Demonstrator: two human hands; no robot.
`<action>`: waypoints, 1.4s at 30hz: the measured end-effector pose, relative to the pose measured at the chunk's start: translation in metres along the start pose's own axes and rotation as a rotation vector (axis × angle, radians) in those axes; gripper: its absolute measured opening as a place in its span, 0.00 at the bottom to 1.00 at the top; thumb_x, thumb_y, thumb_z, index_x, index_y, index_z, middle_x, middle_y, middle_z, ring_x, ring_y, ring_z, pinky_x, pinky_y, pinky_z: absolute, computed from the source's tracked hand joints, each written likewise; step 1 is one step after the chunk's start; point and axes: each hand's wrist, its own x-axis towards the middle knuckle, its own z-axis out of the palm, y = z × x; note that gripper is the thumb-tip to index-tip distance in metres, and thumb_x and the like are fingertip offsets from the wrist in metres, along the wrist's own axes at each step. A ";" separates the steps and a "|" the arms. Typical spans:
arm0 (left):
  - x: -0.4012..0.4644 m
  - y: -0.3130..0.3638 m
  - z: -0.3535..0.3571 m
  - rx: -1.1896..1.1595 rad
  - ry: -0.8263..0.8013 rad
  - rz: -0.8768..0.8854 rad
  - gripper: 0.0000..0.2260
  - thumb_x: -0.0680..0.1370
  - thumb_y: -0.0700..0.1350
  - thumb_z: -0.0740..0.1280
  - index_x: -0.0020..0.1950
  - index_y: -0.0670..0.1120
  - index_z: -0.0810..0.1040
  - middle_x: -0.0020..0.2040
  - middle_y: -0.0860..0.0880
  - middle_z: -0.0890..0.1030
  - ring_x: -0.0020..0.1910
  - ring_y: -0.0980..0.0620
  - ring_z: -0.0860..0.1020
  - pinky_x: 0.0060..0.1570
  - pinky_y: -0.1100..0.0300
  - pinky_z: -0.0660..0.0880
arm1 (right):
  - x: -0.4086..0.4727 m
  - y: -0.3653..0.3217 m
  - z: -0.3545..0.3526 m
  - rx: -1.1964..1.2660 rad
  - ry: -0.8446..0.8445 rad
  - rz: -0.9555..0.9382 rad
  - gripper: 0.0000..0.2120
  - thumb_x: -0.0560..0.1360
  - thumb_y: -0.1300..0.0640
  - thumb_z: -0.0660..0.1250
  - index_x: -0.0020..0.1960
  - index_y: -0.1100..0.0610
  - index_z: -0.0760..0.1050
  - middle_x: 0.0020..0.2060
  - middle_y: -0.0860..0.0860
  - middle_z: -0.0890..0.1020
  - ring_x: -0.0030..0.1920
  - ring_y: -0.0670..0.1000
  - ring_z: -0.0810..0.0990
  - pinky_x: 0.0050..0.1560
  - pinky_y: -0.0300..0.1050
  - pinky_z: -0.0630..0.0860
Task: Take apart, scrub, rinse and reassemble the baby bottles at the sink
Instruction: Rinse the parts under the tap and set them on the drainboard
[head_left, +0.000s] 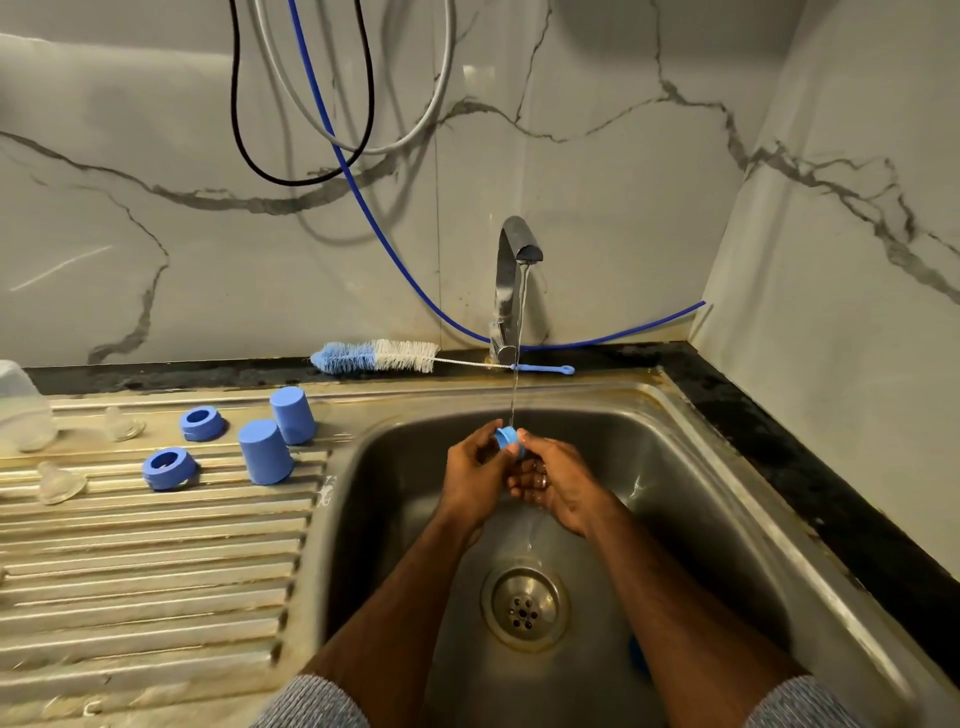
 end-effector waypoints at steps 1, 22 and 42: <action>0.000 0.000 0.000 0.044 -0.016 0.026 0.19 0.80 0.35 0.69 0.70 0.42 0.76 0.57 0.45 0.84 0.55 0.52 0.84 0.58 0.55 0.81 | 0.000 0.000 0.001 -0.012 0.012 -0.013 0.16 0.81 0.47 0.65 0.58 0.59 0.78 0.44 0.58 0.85 0.40 0.54 0.84 0.40 0.48 0.80; -0.008 0.010 -0.004 -0.078 -0.133 -0.028 0.15 0.85 0.37 0.57 0.66 0.42 0.79 0.59 0.39 0.84 0.57 0.43 0.83 0.62 0.43 0.78 | -0.009 -0.004 0.017 -0.252 0.145 -0.309 0.15 0.73 0.42 0.73 0.55 0.48 0.80 0.38 0.53 0.85 0.30 0.48 0.77 0.27 0.41 0.73; -0.001 0.010 -0.003 -0.350 0.024 -0.143 0.12 0.84 0.37 0.61 0.67 0.39 0.76 0.56 0.35 0.83 0.36 0.53 0.83 0.37 0.60 0.81 | 0.000 -0.008 0.017 -0.052 0.076 -0.178 0.12 0.83 0.50 0.60 0.58 0.47 0.82 0.32 0.52 0.79 0.26 0.46 0.72 0.27 0.40 0.67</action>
